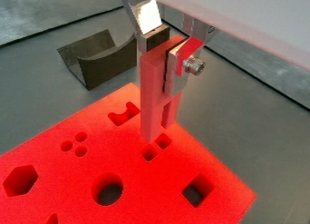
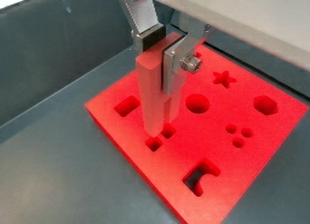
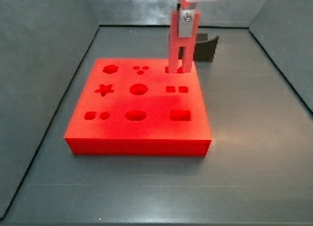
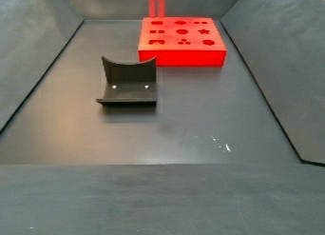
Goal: Insert the double-square object.
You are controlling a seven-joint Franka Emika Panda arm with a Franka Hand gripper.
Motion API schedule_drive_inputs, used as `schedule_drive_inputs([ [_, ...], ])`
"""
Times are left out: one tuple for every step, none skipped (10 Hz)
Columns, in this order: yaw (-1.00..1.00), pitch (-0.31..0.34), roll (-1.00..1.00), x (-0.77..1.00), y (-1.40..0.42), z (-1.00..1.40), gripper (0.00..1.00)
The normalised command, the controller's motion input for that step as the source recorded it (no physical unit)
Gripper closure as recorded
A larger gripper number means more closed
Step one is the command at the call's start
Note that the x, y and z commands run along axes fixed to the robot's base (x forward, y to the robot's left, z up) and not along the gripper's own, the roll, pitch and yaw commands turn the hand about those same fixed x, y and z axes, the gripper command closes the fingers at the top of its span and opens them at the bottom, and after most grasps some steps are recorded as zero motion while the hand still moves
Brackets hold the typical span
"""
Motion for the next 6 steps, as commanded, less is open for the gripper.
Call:
schedule_drive_inputs([
  [-0.46,-0.033,0.0,0.17,-0.02,-0.38,1.0],
  [-0.61,-0.02,0.0,0.23,0.0,-0.36,1.0],
  [-0.5,0.0,0.0,0.07,0.0,-0.17,1.0],
  [-0.32,0.003,0.02,0.0,0.0,-0.08,1.0],
  [-0.19,0.003,0.04,-0.06,0.0,-0.06,1.0],
  [-0.12,0.0,0.03,-0.15,0.0,-0.1,1.0],
])
